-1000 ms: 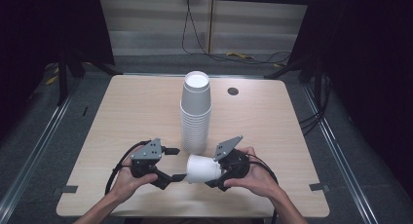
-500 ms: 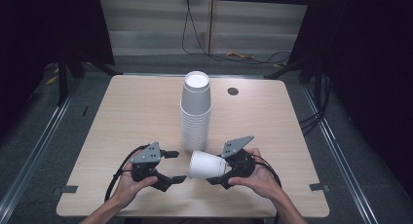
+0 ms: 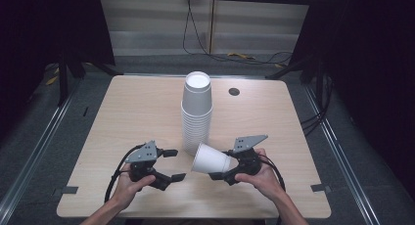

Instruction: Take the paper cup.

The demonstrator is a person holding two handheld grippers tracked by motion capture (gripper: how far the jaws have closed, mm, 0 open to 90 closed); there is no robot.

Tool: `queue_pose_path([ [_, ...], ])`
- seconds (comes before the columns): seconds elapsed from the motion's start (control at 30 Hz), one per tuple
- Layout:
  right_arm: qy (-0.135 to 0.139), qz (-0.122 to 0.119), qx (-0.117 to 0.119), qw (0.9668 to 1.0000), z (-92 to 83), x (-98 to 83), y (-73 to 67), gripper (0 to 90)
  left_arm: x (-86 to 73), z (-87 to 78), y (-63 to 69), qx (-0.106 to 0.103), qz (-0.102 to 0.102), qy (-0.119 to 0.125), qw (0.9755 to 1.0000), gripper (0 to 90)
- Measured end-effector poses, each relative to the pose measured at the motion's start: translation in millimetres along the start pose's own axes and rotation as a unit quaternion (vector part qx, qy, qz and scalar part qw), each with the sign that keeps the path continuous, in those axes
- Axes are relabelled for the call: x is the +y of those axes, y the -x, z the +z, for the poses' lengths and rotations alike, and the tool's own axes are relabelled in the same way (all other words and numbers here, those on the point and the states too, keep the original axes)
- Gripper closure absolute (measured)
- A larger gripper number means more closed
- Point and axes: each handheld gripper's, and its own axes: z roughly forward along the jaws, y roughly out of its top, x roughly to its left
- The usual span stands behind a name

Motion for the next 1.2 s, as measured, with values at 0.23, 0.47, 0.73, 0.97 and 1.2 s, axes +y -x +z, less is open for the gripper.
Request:
queue_pose_path([
  [0.23, 0.051, 0.01, 0.005, 0.9987, -1.9, -2.3, -0.8, 21.7, 2.6, -2.0, 1.6, 0.001, 0.003, 0.011, 0.9999, 15.8],
  [0.47, 0.088, 0.009, 0.012, 0.996, -0.1, -4.3, -2.8, 21.7, 6.4, -6.4, 1.3, -0.006, -0.002, 0.027, 0.9996, 15.8],
  [0.73, 0.112, 0.011, 0.028, 0.9933, 6.2, -6.5, -5.1, 21.7, 9.2, -9.4, 0.3, -0.026, -0.018, 0.057, 0.9979, 15.6],
  [0.97, 0.104, 0.013, 0.034, 0.9939, 13.8, -10.2, -5.5, 21.7, 9.7, -7.2, 2.5, -0.038, -0.02, 0.057, 0.9975, 15.6],
  [1.2, 0.101, 0.002, 0.052, 0.9935, 19.0, -8.5, -11.6, 21.8, 8.4, -3.1, 3.7, -0.025, -0.017, 0.051, 0.9982, 15.4],
])
